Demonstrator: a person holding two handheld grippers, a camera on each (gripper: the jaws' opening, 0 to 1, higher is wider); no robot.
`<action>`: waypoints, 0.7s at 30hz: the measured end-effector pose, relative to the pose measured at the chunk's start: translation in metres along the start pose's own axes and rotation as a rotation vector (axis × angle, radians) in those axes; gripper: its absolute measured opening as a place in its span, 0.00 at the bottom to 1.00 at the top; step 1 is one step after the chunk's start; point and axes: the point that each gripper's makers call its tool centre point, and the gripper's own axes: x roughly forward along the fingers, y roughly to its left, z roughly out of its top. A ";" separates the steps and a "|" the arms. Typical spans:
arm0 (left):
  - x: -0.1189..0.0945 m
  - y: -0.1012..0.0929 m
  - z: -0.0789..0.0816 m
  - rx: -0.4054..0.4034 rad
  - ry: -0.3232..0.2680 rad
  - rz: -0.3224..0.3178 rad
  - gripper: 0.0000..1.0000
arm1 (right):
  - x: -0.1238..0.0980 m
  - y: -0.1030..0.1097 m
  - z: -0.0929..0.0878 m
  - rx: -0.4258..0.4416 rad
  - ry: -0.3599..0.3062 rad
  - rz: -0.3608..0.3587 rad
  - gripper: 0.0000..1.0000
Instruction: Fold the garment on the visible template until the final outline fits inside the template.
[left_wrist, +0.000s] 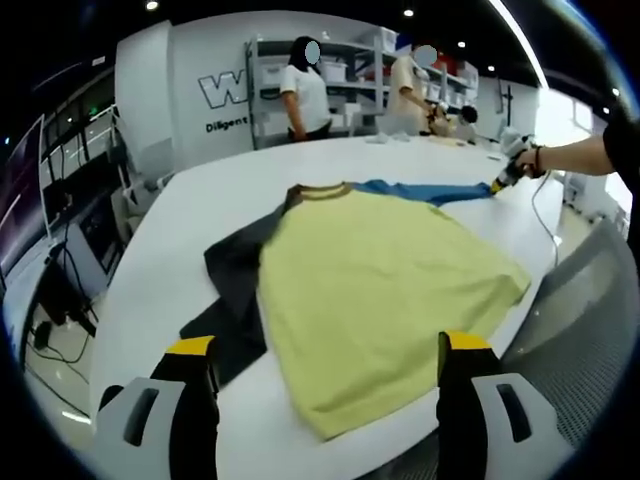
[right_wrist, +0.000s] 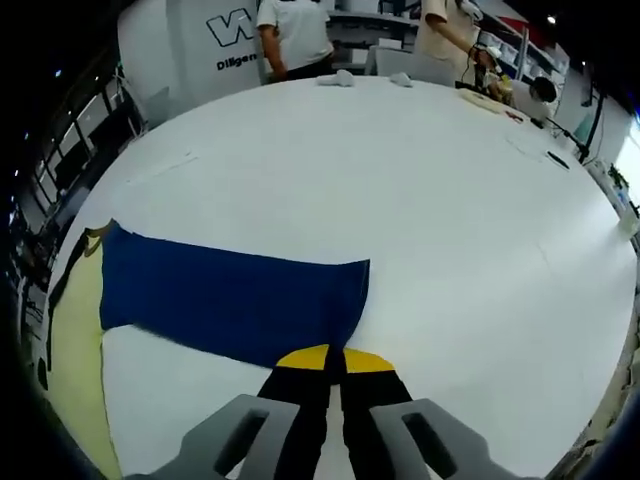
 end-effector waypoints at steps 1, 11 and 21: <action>0.000 0.000 0.000 0.002 -0.003 0.000 0.89 | -0.001 -0.001 0.001 0.003 -0.001 0.002 0.00; 0.000 0.000 0.002 0.005 -0.015 -0.008 0.91 | -0.016 -0.001 0.025 0.014 -0.027 0.022 0.00; -0.001 -0.001 0.003 0.005 -0.027 -0.014 0.93 | -0.028 0.007 0.028 -0.023 -0.019 0.019 0.00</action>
